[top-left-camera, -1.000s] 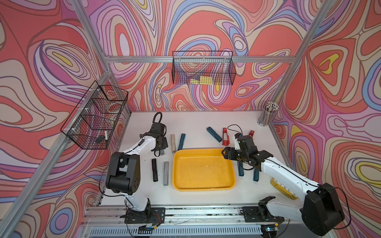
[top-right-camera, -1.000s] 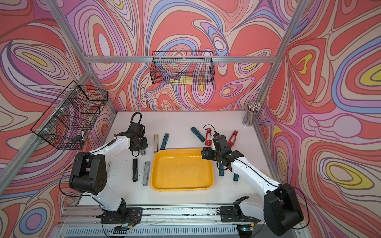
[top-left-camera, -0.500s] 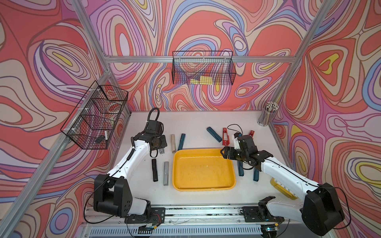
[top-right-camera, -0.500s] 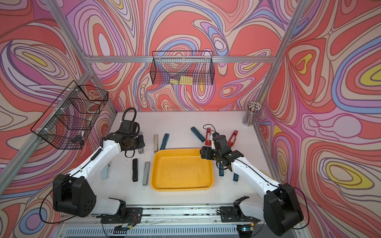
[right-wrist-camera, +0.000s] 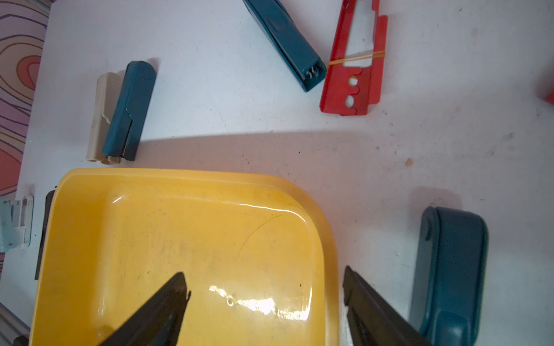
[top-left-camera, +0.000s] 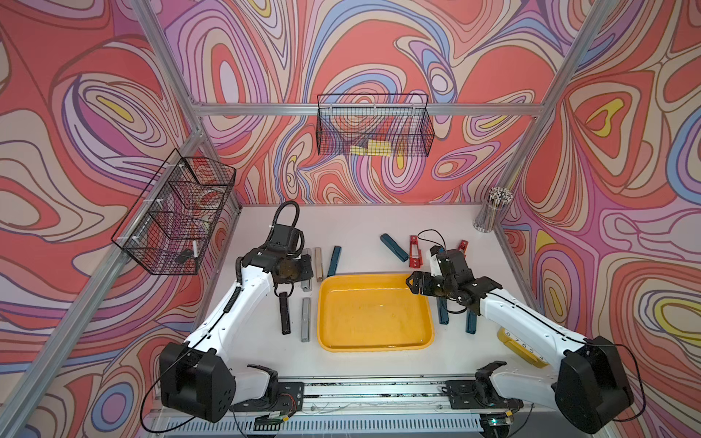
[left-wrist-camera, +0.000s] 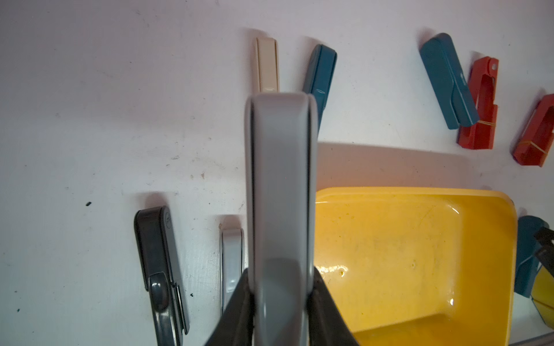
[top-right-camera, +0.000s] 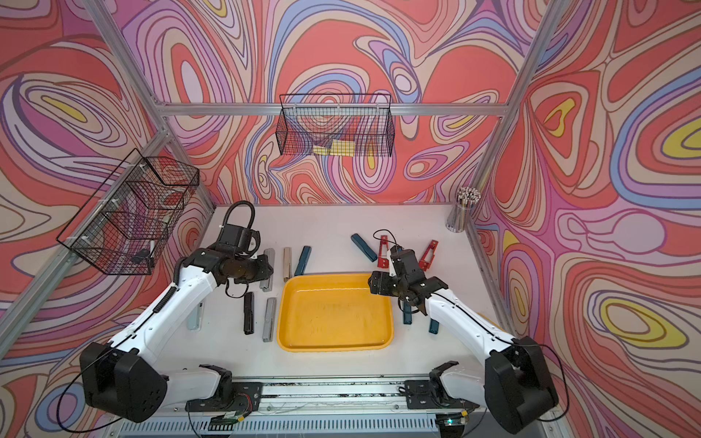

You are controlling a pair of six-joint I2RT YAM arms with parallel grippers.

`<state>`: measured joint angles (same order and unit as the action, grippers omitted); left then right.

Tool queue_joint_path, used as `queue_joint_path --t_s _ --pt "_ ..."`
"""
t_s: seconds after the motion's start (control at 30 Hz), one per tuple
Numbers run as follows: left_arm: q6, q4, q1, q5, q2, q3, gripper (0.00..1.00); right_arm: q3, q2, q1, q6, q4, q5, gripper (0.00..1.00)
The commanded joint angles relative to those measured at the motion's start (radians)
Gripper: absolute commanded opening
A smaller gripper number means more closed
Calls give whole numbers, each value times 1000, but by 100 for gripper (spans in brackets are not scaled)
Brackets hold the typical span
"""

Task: Put the pruning pliers into the storage box
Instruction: Pick up the pruning pliers from the center of the board, then place the pruning pliers in the storage box.

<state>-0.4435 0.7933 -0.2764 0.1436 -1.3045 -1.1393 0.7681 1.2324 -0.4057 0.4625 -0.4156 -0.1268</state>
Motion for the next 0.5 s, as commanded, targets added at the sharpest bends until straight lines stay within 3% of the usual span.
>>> queue_joint_path --t_s 0.0,0.47 --pt "-33 38 -56 27 26 -5 0 -14 -29 -10 20 -56 36 84" --pt "-150 58 -296 -86 -19 4 0 -73 -86 -24 80 -123 32 73"
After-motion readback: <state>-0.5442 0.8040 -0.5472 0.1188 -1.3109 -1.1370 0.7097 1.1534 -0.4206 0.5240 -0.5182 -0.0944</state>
